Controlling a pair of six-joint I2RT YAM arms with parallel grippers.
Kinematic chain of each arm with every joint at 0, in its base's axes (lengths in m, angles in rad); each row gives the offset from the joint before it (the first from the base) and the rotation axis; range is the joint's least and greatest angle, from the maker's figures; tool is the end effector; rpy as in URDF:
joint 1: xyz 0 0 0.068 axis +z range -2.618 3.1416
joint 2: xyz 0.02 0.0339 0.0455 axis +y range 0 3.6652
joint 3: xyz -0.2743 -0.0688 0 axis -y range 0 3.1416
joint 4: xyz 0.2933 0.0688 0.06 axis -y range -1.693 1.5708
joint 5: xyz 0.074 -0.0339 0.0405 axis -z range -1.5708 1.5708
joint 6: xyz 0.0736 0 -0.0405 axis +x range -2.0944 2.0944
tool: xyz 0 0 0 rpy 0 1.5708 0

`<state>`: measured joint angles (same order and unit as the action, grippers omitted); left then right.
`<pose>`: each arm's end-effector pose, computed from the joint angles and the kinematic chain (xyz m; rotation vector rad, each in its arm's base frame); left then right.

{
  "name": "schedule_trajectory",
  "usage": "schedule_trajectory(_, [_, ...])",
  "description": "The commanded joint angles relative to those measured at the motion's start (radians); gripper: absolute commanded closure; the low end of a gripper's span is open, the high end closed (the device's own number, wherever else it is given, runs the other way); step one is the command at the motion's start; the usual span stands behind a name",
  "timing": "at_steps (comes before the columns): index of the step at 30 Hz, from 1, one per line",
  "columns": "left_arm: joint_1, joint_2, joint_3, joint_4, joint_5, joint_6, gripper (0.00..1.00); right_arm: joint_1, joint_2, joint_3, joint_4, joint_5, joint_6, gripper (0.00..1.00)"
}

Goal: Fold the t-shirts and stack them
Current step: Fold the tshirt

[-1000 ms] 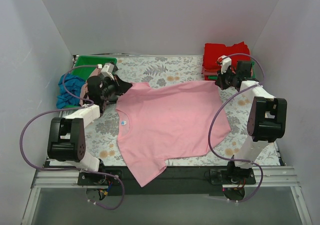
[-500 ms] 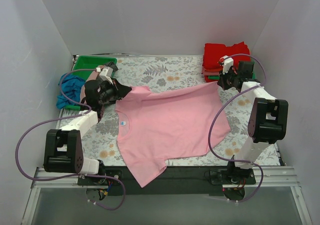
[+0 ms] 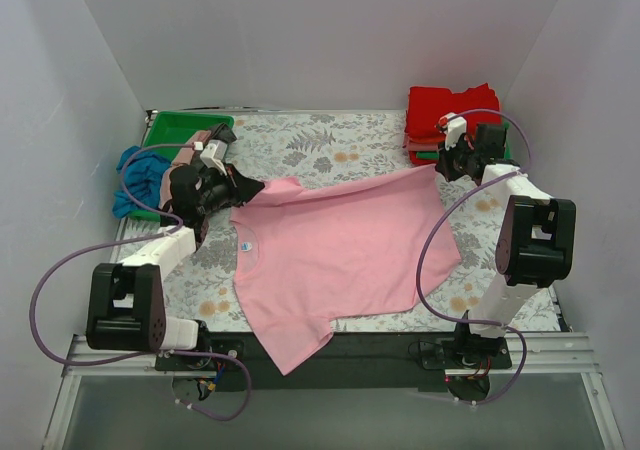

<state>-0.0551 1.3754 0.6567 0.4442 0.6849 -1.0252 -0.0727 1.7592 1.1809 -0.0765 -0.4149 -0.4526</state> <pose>0.3500 -0.0659 0.1991 -0.4423 1.9655 -1.3522 0.4628 -0.0040 0.1868 -0.6264 2.0739 0.1622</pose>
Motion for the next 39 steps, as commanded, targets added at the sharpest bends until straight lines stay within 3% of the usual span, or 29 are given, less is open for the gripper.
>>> schedule_trajectory(1, [0.005,-0.058,-0.034,-0.012,0.019,0.007,1.0,-0.007,-0.009,-0.015,0.043,0.018,-0.02,0.99])
schedule_trajectory(28, [-0.107,-0.203,-0.183,-0.142,-0.062,-0.029,1.0,-0.021,-0.07,-0.138,0.043,0.038,-0.064,0.99])
schedule_trajectory(30, [-0.117,-0.199,-0.184,-0.163,-0.073,-0.026,1.0,-0.021,-0.084,-0.158,0.041,0.034,-0.08,0.81])
schedule_trajectory(31, [-0.12,-0.193,-0.181,-0.17,-0.073,-0.027,1.0,-0.027,-0.107,-0.179,0.034,0.037,-0.087,0.63])
schedule_trajectory(34, [-0.126,-0.161,-0.167,-0.211,-0.091,-0.016,1.0,-0.051,-0.185,-0.214,0.027,0.031,-0.101,0.37])
schedule_trajectory(35, [-0.127,-0.147,-0.161,-0.223,-0.093,-0.012,1.0,-0.059,-0.211,-0.234,0.023,0.015,-0.098,0.32])
schedule_trajectory(39, [-0.13,-0.131,-0.155,-0.242,-0.104,-0.004,1.0,-0.078,-0.328,-0.285,-0.006,-0.053,-0.08,0.31])
